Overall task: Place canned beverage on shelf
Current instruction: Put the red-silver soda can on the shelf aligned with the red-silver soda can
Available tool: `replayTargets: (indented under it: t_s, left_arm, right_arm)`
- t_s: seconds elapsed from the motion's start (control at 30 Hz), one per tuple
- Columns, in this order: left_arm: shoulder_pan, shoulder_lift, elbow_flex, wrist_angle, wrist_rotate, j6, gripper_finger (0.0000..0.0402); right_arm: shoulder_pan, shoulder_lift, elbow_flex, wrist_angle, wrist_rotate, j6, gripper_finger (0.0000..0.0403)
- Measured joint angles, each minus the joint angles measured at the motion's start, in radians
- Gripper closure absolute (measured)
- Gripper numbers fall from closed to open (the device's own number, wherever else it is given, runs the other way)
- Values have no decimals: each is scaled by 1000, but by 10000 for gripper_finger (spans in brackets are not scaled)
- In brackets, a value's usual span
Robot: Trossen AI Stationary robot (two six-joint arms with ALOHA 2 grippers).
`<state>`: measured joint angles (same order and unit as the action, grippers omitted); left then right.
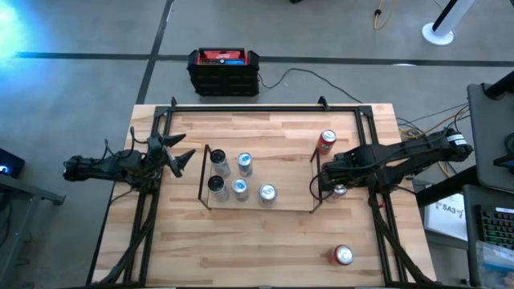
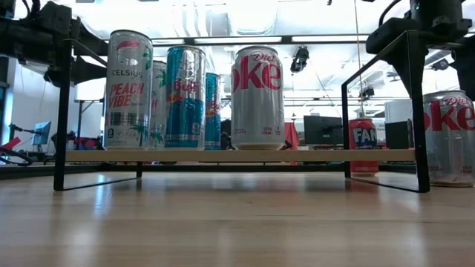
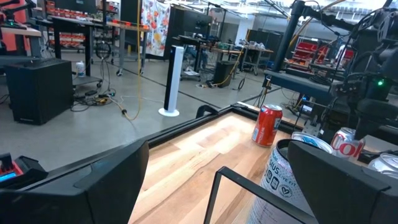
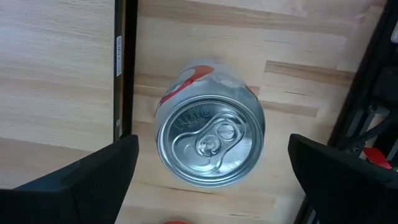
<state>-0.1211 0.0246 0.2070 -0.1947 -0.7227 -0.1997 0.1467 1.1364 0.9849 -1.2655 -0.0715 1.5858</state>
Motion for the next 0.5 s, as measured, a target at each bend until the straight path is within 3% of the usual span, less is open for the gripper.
replayTargets:
  t_s: [0.5]
  left_arm:
    - [0, 0, 0, 0, 0, 0, 33]
  right_arm:
    - [0, -4, -65, 77, 8, -50, 19]
